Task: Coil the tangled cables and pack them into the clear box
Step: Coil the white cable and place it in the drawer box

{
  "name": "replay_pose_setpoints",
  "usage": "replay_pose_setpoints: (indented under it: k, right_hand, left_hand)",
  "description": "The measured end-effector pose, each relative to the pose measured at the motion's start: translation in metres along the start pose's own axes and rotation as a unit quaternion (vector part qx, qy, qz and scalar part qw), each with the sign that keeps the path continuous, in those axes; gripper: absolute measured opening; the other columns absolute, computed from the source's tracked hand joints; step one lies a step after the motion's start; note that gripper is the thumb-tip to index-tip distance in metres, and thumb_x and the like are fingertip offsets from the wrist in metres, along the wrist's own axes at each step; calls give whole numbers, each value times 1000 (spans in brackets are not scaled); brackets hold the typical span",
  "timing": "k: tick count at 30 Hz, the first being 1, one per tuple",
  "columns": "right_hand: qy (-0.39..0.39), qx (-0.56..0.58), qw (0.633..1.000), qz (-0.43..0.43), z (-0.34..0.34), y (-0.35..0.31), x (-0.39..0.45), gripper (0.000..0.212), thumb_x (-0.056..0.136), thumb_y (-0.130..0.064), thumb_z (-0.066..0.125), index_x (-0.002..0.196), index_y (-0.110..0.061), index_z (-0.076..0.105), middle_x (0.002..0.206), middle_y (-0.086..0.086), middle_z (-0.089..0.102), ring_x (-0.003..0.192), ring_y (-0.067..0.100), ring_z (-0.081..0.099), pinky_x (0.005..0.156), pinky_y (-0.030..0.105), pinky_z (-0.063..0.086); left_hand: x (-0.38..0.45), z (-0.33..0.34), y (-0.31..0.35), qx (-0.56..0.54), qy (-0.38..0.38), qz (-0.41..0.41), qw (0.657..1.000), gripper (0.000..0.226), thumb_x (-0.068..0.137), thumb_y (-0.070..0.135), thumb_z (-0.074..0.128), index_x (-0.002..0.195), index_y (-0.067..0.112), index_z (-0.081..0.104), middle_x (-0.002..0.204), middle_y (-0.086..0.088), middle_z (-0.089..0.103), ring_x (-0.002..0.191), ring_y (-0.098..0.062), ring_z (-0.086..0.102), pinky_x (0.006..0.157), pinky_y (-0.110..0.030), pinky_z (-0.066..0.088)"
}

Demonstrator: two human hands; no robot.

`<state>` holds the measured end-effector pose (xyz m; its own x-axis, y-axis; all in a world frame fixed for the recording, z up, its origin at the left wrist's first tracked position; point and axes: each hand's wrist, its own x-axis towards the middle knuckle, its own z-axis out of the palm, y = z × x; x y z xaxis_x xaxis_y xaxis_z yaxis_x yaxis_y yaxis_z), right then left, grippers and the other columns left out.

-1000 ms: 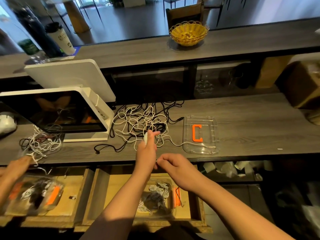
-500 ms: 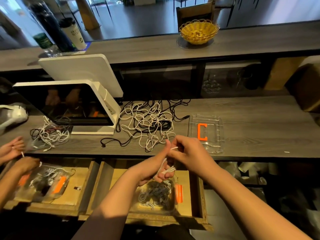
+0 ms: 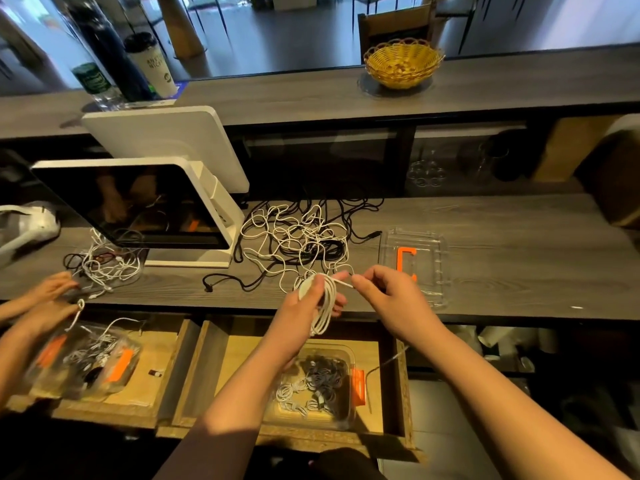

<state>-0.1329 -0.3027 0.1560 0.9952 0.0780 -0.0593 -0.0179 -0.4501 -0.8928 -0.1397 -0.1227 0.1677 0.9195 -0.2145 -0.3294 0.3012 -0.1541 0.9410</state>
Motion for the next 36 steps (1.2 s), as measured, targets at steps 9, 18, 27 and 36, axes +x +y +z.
replay_pose_setpoints:
  k: [9,18,27,36]
  right_hand:
    - [-183,214,960,12,16,-23,-13,21,98,-33,56,93,-19,71,71,-13,67,66,-4,58,66,16,45]
    - [-251,245,936,26,14,-23,-12,20,97,-22,62,97,-2,66,73,0,64,63,5,56,65,17,44]
    - [-294,215,930,44,4,-17,-2,10,90,-23,69,86,-14,66,66,6,58,61,19,48,65,33,39]
    - [-353,175,917,55,6,-19,1,6,93,-13,65,89,-10,69,66,3,58,62,12,53,73,24,48]
  left_hand:
    - [3,23,11,-255,22,9,967,53,93,60,35,125,35,69,122,-6,68,117,-15,64,95,-34,51]
    - [2,23,12,-208,16,15,978,50,100,58,30,122,36,70,98,0,63,85,-8,68,54,-21,50]
    - [11,-8,18,-198,-18,-13,980,55,89,54,56,103,5,77,44,4,36,54,-15,47,68,-29,47]
    - [15,-27,13,126,31,91,987,13,94,21,67,85,20,76,69,-9,67,61,-8,56,60,-21,43]
